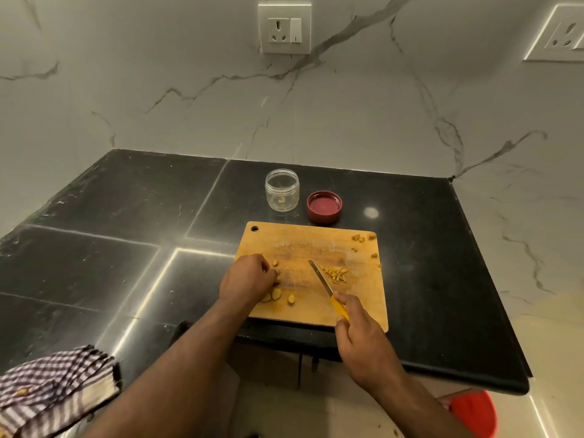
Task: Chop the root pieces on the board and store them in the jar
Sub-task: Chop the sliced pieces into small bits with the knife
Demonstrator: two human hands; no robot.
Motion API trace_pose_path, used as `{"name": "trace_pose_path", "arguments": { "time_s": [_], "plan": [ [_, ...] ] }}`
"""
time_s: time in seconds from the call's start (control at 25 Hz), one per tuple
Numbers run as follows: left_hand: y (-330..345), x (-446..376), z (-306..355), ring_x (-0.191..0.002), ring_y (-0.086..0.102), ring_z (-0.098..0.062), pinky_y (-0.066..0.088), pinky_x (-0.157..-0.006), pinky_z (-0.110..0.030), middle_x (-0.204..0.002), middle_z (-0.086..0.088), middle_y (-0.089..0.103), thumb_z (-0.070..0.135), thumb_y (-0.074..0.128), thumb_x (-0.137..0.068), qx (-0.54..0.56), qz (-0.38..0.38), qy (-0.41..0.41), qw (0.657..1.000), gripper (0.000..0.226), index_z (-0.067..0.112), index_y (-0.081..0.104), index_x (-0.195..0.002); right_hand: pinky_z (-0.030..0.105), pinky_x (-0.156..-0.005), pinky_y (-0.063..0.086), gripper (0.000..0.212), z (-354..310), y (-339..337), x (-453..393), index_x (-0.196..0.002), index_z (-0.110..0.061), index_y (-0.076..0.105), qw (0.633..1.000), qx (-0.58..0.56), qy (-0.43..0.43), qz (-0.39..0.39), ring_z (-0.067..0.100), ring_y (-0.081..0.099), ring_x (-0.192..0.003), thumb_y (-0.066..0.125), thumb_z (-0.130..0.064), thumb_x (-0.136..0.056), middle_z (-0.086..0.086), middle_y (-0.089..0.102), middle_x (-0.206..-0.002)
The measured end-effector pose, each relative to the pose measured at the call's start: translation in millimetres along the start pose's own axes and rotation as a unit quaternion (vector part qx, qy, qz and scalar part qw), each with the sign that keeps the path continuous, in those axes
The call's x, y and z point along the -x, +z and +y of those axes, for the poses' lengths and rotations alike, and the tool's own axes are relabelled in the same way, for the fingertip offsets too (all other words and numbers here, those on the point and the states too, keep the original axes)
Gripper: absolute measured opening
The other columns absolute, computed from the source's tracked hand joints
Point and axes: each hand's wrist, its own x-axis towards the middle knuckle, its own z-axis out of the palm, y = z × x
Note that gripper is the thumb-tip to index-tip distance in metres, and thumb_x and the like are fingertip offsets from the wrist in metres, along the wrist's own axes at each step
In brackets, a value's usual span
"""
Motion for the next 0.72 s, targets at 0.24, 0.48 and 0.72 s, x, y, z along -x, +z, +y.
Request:
{"name": "trace_pose_path", "arguments": {
  "time_s": [0.24,0.48,0.72],
  "plan": [
    [-1,-10,8,-0.071,0.057,-0.012,0.039,-0.053,-0.027,-0.079,0.004,0.062,0.029,0.064,-0.090,-0.029,-0.023,0.035,0.999,0.007,0.023,0.061,-0.088,0.015,-0.054,0.038,0.037,-7,2,4,-0.138,-0.034,0.035,0.999,0.007,0.033,0.014,0.006,0.054,-0.073,0.040,-0.023,-0.103,-0.011,0.054,-0.104],
    [-2,-13,13,-0.073,0.061,-0.015,0.050,-0.058,-0.030,-0.084,0.003,0.064,0.017,0.064,-0.091,0.093,-0.036,0.074,0.992,0.010,0.023,0.056,-0.094,0.015,-0.055,0.040,0.038,-10,-5,7,-0.139,-0.035,0.034,0.998,0.001,0.051,0.023,0.005,0.050,-0.065,0.039,-0.022,-0.103,-0.013,0.052,-0.092],
    [14,-7,26,-0.092,0.060,-0.006,0.054,-0.078,-0.026,-0.102,0.010,0.065,0.026,0.065,-0.096,0.090,-0.090,0.125,0.984,0.015,0.030,0.065,-0.110,0.015,-0.055,0.039,0.039,-12,-6,4,-0.139,-0.036,0.034,0.998,-0.004,0.055,0.022,0.004,0.051,-0.069,0.039,-0.022,-0.103,-0.011,0.053,-0.100]
  ]
}}
